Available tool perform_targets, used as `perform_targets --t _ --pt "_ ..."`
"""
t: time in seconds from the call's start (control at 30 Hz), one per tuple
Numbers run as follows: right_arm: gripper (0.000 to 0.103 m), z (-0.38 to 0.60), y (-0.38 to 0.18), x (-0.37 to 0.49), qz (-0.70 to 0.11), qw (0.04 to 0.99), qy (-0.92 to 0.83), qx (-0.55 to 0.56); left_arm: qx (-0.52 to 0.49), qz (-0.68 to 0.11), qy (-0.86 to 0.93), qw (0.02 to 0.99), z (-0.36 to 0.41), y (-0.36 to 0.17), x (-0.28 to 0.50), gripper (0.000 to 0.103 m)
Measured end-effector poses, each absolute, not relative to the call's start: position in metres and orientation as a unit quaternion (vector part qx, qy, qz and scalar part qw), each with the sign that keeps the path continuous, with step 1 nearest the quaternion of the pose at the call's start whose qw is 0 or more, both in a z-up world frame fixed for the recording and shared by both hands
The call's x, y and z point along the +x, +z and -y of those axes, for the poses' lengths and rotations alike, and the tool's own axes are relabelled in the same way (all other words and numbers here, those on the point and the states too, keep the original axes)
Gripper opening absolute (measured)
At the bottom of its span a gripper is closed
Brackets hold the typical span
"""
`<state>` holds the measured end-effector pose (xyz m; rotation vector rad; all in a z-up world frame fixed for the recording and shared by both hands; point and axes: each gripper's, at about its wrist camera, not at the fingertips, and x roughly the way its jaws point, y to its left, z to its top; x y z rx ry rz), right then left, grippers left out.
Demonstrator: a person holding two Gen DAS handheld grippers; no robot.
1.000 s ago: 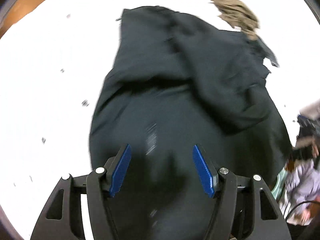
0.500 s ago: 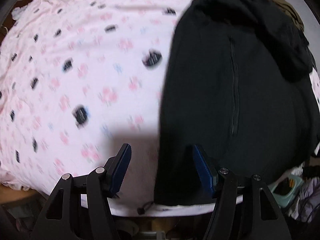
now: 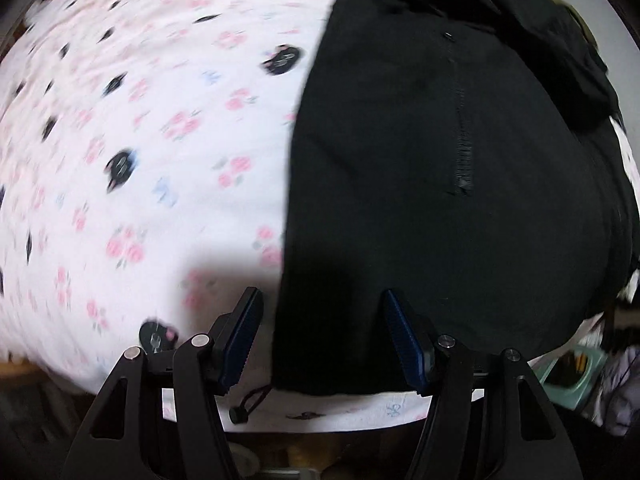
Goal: Fold clothes
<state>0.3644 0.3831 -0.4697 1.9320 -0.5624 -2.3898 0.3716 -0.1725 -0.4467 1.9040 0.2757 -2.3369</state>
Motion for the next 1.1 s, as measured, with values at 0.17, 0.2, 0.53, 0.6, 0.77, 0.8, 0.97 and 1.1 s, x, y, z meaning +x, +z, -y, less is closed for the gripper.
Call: perform_targets --t 0.17,0.2,0.53,0.6,0.77,0.8,0.97,1.1 --pt "0.043 -0.386 -0.467 0.365 0.201 0.027 -0.768 0.607 0.642 -0.109 -0.758 0.047 0.174 -0.452 0.382 0.053" --pt "0.039 -0.385 -0.465 0.366 0.198 0.029 -0.772 0.604 0.644 -0.113 -0.755 0.044 0.172 -0.452 0.382 0.042" --pt "0.004 -0.386 -0.407 0.363 0.224 0.06 -0.785 0.575 0.631 -0.165 -0.757 0.034 0.16 -0.415 0.378 0.011" --pt "0.004 -0.385 -0.391 0.358 0.229 0.075 -0.789 0.565 0.613 -0.174 -0.77 0.022 0.154 -0.393 0.37 0.01" --pt "0.004 -0.376 -0.341 0.338 0.221 0.104 -0.808 0.536 0.566 -0.177 -0.804 -0.024 0.144 -0.333 0.334 0.01" --pt "0.004 -0.377 -0.332 0.333 0.223 0.104 -0.81 0.532 0.559 -0.176 -0.81 -0.032 0.14 -0.324 0.328 0.01" --pt "0.004 -0.399 -0.308 0.333 0.277 0.096 -0.82 0.492 0.52 -0.178 -0.834 -0.056 0.138 -0.287 0.287 0.01" --pt "0.004 -0.436 -0.287 0.309 0.327 0.087 -0.823 0.456 0.481 -0.182 -0.855 -0.061 0.155 -0.258 0.217 0.01"
